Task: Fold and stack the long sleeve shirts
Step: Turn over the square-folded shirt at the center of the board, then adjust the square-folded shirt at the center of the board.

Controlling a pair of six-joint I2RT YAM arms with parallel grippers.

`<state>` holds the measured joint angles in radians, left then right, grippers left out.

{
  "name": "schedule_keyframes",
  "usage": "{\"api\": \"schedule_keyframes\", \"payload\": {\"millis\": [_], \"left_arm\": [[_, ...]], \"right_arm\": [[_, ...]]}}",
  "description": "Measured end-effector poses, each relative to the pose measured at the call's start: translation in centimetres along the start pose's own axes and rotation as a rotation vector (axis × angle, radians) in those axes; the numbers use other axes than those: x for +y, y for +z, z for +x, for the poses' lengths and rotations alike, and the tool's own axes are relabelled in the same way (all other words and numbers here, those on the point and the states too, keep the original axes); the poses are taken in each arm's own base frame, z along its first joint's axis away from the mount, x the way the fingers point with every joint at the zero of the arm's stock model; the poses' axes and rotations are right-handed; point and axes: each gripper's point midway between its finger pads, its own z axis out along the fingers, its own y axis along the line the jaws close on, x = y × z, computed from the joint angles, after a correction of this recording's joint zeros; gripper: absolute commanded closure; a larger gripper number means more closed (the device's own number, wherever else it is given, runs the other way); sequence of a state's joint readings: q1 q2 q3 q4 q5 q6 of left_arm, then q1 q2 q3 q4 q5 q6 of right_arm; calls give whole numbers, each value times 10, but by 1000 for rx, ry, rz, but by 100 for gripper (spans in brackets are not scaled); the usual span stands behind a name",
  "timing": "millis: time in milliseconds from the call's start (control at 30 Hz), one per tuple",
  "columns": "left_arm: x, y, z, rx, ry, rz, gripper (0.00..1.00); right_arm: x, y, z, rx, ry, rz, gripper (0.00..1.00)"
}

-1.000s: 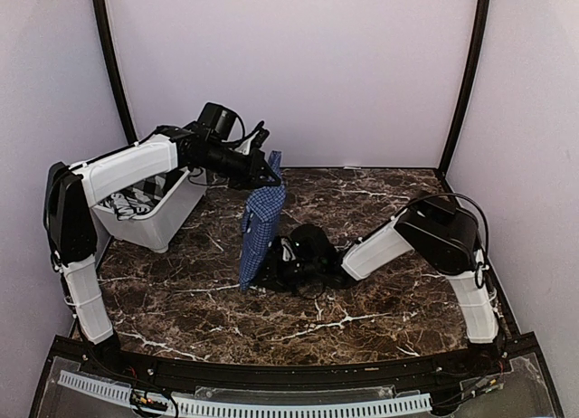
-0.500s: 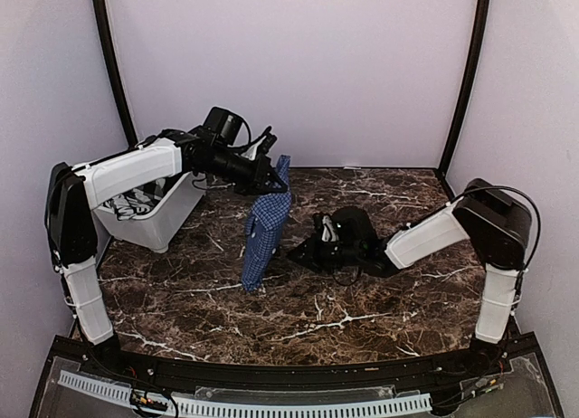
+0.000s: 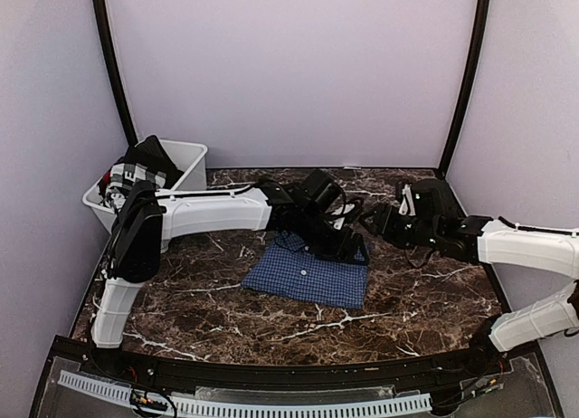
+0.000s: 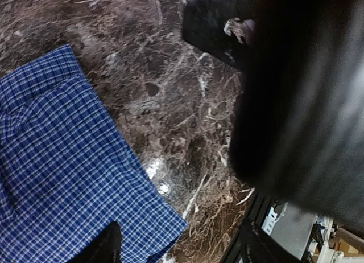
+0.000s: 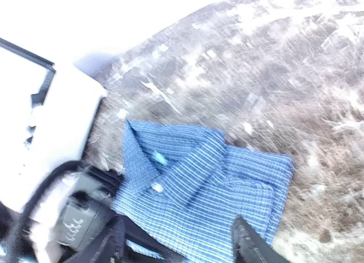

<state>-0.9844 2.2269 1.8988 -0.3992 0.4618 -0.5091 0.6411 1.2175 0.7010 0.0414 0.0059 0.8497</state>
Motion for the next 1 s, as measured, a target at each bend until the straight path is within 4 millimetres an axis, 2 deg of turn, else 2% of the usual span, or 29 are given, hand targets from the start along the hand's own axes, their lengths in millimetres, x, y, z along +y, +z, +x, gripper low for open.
{"api": "schedule_keyframes", "payload": {"millis": [67,167,267,400,433,533,600,700,867,1000], "left_arm": [[5,2,5,12,-8,-32,26],[18,-20,-14,-52,-26,-76,26],[45,-65,-32,-145,-65,-135,26],[90,-132,-32,-239,-147,-210,26],[107,-151,-31,-269,-175,-233,26],[148,-177,-22,-299,-244,-284,25],[172,-178,-7,-278,-279,-309,24],[191,-165,20,-207,-311,-315,24],[199,-139,51,-111,-337,-265,24],[200,-125,65,-69,-348,-235,24]], "right_arm": [[-10,1,9,31,-18,35,33],[-30,9,28,101,-40,101,32],[-48,18,46,167,-53,162,32],[-62,25,57,207,-68,207,33],[-66,28,60,220,-73,224,34],[-82,38,71,264,-88,285,35],[-90,42,78,291,-94,313,36],[-96,48,84,318,-101,337,38],[-100,56,87,336,-108,355,42],[-97,61,88,334,-122,361,48]]}}
